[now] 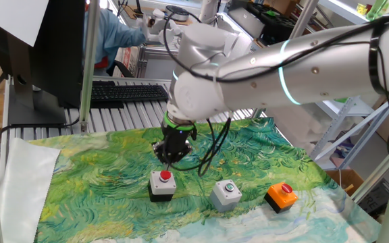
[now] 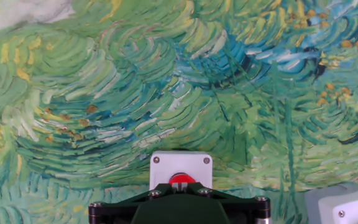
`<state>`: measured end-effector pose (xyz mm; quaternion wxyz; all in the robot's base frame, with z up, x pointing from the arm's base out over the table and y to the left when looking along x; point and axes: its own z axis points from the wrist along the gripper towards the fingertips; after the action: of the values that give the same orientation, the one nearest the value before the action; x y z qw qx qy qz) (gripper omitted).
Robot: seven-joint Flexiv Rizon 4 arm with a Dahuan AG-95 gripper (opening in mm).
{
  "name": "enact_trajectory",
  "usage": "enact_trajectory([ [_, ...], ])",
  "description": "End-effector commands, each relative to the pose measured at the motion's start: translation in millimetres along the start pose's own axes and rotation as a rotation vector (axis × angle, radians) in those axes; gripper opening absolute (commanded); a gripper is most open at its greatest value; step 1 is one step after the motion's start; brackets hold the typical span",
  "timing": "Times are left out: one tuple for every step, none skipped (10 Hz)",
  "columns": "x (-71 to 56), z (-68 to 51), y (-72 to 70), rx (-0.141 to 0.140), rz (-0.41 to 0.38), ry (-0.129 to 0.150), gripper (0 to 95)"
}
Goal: Press three buttons from left to right in sequence
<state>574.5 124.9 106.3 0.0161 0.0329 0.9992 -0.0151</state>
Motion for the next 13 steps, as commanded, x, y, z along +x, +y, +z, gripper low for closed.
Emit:
enact_trajectory([
  [0.7, 7.6, 2.8, 0.002, 0.005, 0.002, 0.0],
  [2.2, 12.3, 4.6, 0.002, 0.008, 0.000, 0.0],
  [1.5, 15.0, 5.6, 0.002, 0.009, -0.001, 0.0],
  [0.7, 18.2, 6.7, 0.005, 0.011, -0.001, 0.0],
  [0.5, 18.3, 6.7, 0.005, 0.011, 0.000, 0.0],
  [0.3, 18.8, 6.8, 0.004, 0.012, -0.001, 0.0],
  [0.1, 19.6, 6.9, 0.004, 0.012, 0.001, 0.0],
  [-0.8, 24.0, 8.0, 0.004, 0.012, 0.003, 0.0],
  [-1.8, 29.5, 9.0, 0.004, 0.015, 0.003, 0.0],
  [-3.2, 40.1, 8.7, 0.003, 0.018, 0.000, 0.0],
  [-2.8, 43.4, 7.4, 0.004, 0.018, 0.000, 0.0],
  [-2.5, 41.6, 6.4, 0.003, 0.022, -0.001, 0.0],
  [-2.0, 39.2, 5.7, 0.002, 0.024, 0.000, 0.0],
])
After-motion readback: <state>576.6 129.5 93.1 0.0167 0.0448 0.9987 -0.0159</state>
